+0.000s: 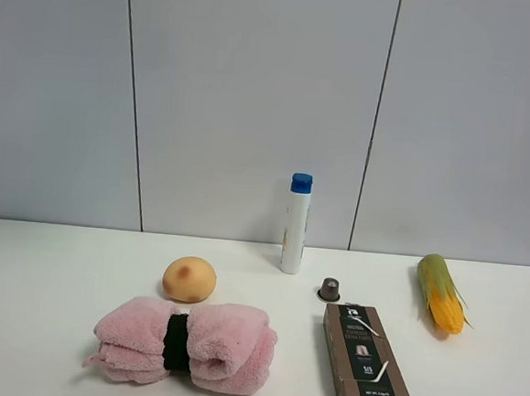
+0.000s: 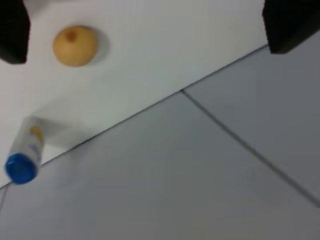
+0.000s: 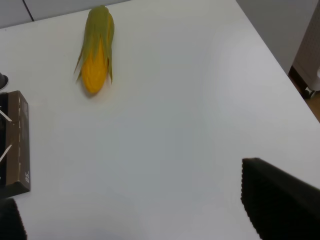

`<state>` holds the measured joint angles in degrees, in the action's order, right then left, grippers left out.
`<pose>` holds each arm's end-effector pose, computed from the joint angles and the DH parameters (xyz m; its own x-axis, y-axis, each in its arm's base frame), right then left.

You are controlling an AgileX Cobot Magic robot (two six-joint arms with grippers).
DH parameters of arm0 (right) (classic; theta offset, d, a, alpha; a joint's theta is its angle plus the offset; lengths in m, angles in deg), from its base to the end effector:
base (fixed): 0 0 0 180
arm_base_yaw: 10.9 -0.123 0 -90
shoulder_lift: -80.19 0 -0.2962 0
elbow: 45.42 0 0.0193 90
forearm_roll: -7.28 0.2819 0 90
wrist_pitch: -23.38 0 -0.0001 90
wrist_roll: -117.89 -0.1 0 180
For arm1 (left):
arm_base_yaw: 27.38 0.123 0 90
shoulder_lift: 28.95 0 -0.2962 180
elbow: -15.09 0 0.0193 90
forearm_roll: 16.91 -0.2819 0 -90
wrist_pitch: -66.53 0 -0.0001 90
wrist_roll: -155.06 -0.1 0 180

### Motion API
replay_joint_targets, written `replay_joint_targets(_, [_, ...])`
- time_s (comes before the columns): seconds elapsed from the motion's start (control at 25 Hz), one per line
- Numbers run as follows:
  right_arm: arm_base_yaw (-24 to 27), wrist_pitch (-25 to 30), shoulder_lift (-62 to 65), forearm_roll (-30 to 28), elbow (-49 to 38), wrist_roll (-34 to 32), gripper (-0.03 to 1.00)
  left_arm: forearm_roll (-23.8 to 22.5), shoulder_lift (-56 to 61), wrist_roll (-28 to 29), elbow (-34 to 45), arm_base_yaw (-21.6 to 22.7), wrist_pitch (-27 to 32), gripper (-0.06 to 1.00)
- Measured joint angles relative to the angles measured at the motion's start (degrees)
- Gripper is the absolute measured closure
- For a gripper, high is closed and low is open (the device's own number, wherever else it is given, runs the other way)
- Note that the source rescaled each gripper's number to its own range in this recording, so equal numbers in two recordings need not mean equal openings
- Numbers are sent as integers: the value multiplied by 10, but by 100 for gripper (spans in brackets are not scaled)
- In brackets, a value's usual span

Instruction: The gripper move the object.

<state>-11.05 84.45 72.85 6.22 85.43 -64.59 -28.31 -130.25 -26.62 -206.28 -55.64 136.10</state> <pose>0.0192 -0.0016 0.2862 -0.4619 0.0331 -0.8863 0.0276 0.9994 0.0229 0.3334 -0.1582 0.5093 -0.5194 0.3901 -0.7603 0.3923 0.8993 0.1934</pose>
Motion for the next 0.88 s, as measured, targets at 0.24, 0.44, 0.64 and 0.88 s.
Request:
replay_joint_targets(0.24, [0, 0, 0, 0, 0, 0, -3, 1, 160, 17, 190, 104, 0, -6])
replay_joint_targets(0.44, [0, 0, 0, 0, 0, 0, -3, 39, 303, 23, 368, 192, 1, -6])
replay_joint_targets(0.64, [0, 0, 0, 0, 0, 0, -3, 68, 471, 24, 523, 272, 1, -4])
replay_joint_targets(0.88, [0, 0, 0, 0, 0, 0, -3, 85, 671, 25, 660, 305, 0, -4])
